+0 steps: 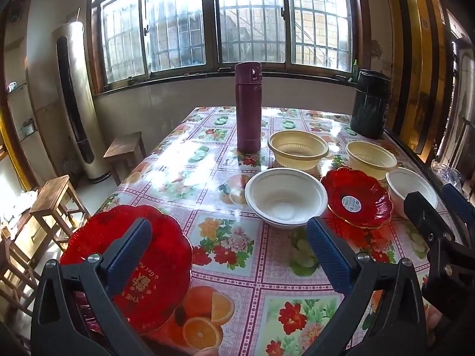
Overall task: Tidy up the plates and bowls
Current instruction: 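Move the left gripper toward the large red wedding plate's rim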
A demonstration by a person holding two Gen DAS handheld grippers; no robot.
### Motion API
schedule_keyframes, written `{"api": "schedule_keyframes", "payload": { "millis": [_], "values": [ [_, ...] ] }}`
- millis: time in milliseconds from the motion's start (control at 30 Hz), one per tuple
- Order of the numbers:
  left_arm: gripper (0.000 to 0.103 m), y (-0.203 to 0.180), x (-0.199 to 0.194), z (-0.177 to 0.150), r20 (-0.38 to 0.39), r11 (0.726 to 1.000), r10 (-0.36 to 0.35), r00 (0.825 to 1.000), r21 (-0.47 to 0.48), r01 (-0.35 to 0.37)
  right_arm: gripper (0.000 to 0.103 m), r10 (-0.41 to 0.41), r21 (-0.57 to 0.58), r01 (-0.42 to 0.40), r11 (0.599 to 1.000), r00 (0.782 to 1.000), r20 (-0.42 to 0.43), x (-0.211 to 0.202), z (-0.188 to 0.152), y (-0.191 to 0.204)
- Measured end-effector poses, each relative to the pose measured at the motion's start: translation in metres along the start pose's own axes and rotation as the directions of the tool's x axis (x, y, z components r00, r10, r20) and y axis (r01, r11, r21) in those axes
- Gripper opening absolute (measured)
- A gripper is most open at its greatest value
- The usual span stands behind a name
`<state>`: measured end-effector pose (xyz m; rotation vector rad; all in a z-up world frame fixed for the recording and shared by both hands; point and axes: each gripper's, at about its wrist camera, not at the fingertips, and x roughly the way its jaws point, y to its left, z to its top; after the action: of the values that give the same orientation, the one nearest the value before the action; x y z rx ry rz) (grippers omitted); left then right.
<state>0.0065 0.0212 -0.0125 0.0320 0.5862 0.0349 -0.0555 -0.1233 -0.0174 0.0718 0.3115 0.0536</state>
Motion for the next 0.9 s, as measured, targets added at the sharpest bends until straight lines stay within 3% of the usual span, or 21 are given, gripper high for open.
{"api": "schedule_keyframes", "payload": {
  "millis": [900],
  "values": [
    [0.103, 0.044, -0.008, -0.021, -0.038, 0.993, 0.090, 0.995, -0.078, -0.093, 0.103, 0.123, -0.066, -0.125, 0.990, 0.992, -0.028, 0.008, -0.011, 0.050]
  ]
}}
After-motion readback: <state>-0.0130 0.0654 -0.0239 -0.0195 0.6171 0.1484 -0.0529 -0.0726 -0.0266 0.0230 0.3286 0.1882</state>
